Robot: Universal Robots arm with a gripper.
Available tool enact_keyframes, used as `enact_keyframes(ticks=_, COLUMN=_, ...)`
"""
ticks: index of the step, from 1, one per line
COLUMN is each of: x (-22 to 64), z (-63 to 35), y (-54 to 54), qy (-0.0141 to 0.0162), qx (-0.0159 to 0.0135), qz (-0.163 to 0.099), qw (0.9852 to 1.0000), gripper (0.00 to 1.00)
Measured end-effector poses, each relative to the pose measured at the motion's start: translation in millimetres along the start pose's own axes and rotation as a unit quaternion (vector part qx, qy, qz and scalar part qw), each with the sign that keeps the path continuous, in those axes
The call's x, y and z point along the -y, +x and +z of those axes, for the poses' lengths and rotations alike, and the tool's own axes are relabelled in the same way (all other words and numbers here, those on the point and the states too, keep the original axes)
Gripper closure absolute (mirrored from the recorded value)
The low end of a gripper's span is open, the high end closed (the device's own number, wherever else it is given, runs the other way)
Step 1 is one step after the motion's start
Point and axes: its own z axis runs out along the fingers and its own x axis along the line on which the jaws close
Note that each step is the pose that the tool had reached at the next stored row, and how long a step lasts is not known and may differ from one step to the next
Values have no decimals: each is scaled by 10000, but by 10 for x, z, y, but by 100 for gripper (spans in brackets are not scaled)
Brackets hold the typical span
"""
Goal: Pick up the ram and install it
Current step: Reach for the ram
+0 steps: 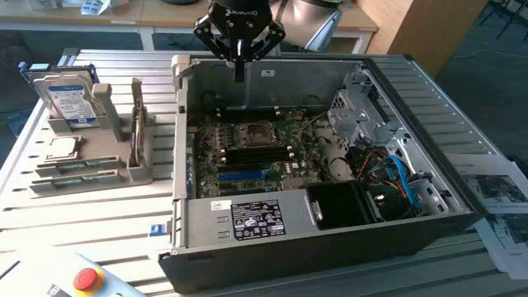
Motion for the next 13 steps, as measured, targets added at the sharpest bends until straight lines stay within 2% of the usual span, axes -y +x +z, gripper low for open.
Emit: enact_keyframes(ticks=13, x=0, z=0, y=0, qy=0, qx=0, qz=0, qw=10000, gripper=90)
